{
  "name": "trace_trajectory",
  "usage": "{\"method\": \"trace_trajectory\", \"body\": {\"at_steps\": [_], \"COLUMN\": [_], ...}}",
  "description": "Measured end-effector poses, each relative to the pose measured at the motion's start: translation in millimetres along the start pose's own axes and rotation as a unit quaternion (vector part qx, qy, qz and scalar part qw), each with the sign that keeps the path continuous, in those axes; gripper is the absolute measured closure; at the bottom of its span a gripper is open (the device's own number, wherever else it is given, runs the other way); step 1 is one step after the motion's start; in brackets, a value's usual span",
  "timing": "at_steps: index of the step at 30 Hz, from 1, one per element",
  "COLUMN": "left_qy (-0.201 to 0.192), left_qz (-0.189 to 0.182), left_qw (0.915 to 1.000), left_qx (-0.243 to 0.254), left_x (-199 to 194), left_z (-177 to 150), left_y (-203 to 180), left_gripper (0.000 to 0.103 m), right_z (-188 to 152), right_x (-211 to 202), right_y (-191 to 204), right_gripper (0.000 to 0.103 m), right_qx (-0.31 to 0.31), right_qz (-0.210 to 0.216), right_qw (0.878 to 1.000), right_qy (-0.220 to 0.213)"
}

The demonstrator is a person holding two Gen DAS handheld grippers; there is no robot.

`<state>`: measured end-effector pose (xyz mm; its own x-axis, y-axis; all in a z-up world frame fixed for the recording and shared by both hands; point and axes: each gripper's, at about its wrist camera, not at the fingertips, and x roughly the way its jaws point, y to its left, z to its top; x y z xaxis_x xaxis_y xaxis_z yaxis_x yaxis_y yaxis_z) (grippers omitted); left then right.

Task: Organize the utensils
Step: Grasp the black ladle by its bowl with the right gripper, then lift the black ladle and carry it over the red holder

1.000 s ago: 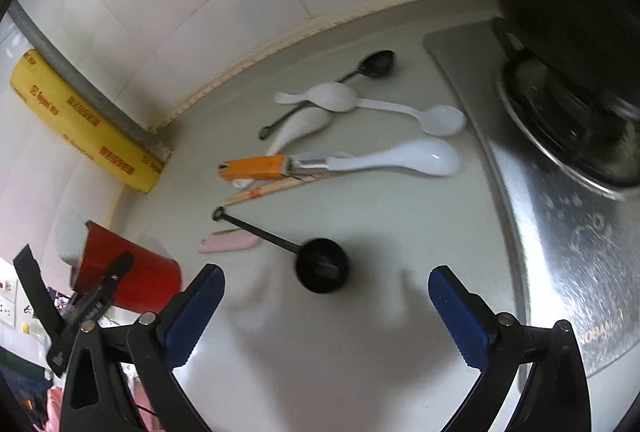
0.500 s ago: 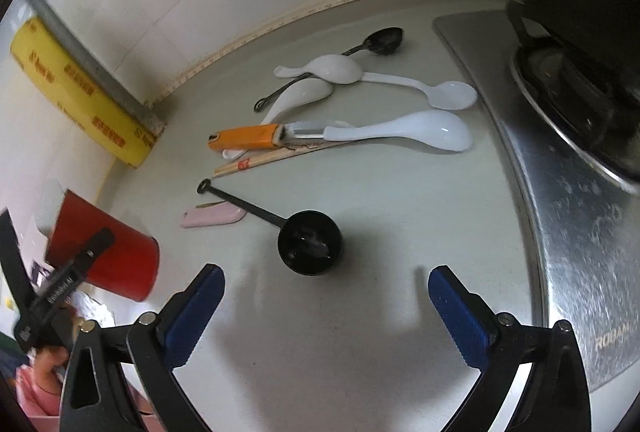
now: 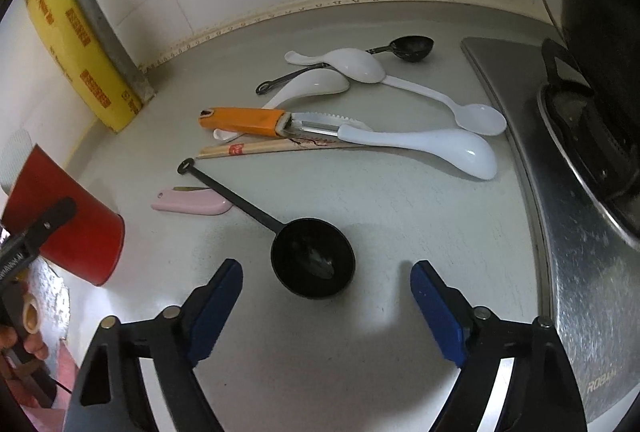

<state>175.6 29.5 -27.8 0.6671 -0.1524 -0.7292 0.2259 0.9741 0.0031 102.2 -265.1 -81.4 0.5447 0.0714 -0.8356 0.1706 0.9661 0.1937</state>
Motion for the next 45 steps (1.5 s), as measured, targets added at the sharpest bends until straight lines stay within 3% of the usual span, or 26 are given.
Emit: {"method": "trace_trajectory", "body": {"at_steps": [16,26,45], "left_qy": [0.0,0.0,0.003], "left_qz": [0.001,0.002,0.0], "left_qw": [1.0,1.0,1.0], "left_qx": [-0.002,-0.002,-0.003], "left_x": [0,0,2], "left_z": [0,0,-1], "left_y": [-1,-2,-3], "left_gripper": [0.012,0.012,0.012], "right_z": [-4,-2,22], "right_x": [4,-8,-58], "right_y": [24,24,24], "right_gripper": [0.057,0.058,0.058], "right_qx": [-0.058,-0.055,-0.039], "right_qz": [-0.018,-0.018,0.005], "right_qw": [0.998,0.998,0.994], "right_qy": [-0.015,-0.03,-0.101]}}
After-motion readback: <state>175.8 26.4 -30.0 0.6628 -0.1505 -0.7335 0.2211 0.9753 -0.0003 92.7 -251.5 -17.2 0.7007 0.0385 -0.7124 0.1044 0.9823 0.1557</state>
